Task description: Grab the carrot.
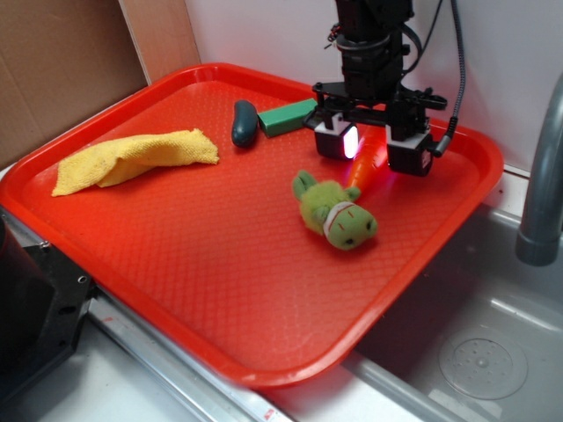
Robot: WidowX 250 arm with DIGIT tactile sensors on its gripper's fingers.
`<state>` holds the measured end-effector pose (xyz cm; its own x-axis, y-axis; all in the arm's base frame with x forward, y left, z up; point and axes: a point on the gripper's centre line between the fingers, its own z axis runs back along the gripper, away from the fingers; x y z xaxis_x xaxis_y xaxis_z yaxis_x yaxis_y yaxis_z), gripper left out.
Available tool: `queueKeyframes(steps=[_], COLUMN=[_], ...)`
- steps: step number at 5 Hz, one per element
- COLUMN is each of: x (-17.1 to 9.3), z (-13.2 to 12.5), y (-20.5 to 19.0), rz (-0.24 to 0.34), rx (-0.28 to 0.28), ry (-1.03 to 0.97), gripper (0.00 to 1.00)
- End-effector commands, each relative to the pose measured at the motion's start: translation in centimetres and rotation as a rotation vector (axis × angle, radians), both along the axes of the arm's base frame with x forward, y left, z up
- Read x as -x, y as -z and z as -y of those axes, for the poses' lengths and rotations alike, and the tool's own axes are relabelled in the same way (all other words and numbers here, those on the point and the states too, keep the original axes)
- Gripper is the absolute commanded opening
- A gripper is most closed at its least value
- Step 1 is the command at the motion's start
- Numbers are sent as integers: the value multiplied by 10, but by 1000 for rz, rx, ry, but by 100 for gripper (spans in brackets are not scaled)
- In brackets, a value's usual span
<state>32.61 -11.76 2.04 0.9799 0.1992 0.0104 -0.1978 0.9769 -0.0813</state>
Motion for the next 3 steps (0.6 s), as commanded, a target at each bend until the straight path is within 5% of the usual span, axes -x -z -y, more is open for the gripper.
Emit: queueKeyframes(steps=[1, 2, 3], x=[-1, 28, 62], z=[-5, -26, -42], y=[-45, -95, -144], rz=[43, 12, 49], rx=[-1, -38, -69], ry=[71, 76, 64], gripper=[0, 0, 0])
